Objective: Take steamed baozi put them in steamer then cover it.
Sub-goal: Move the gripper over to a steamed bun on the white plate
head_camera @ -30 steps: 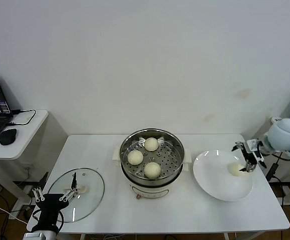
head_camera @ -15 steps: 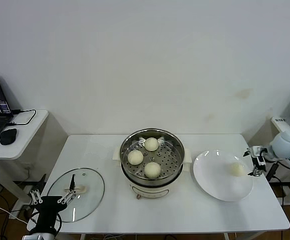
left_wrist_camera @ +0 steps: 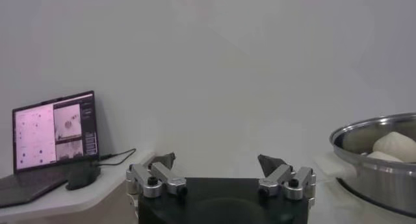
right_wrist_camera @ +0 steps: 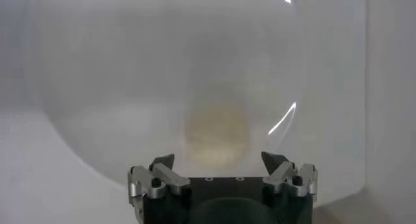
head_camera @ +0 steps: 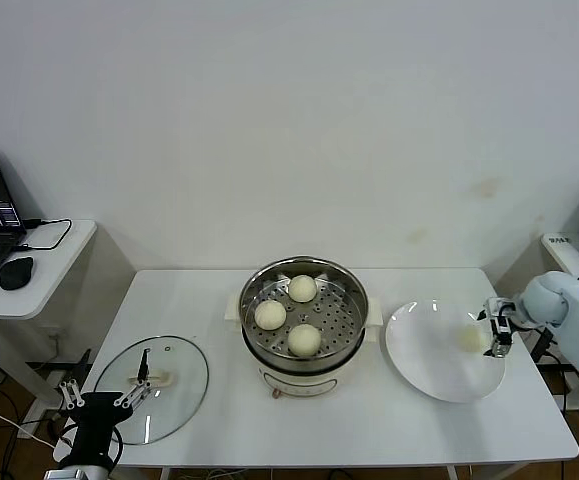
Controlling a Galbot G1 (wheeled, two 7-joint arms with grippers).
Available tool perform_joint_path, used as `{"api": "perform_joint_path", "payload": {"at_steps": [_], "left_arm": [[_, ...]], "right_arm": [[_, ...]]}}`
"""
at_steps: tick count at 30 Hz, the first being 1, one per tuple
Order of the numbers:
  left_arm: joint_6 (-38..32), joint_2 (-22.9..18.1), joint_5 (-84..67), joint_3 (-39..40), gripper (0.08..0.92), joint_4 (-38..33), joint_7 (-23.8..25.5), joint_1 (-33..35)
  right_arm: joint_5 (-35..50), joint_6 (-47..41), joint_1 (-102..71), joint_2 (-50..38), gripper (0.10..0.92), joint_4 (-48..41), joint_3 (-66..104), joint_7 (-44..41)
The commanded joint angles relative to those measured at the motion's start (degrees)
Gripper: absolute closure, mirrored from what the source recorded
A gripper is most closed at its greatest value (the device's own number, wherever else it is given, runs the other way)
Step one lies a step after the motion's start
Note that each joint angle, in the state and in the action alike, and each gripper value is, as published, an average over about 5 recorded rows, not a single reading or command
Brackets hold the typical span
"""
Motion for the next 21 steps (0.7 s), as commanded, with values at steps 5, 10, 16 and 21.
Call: {"api": "perform_joint_path", "payload": {"at_steps": [5, 10, 16, 21], "left_arm": [[-0.1, 0.0, -0.1, 0.1, 0.177, 0.3, 0.0, -0.1], [-0.1, 0.0, -0.1, 0.2, 0.177, 0.4, 0.0, 0.0], [-0.2, -0.1, -0.1, 0.2, 0.177, 0.3, -0.1, 0.1], [-0.2, -0.1, 0.0, 0.3, 0.177, 0.1, -0.1, 0.2]], "right_arm": [[-1.3, -0.1, -0.5, 4.0, 0.235, -5.0, 1.2, 0.3], [-1.3, 0.0, 0.2, 4.2, 0.288, -5.5, 1.1, 0.4], [-1.3, -0.3, 0.3, 3.9, 0.346, -4.7, 0.9, -0.2], [-1.0, -0.4, 1.0, 3.4, 0.397, -4.2, 0.4, -1.0]]}}
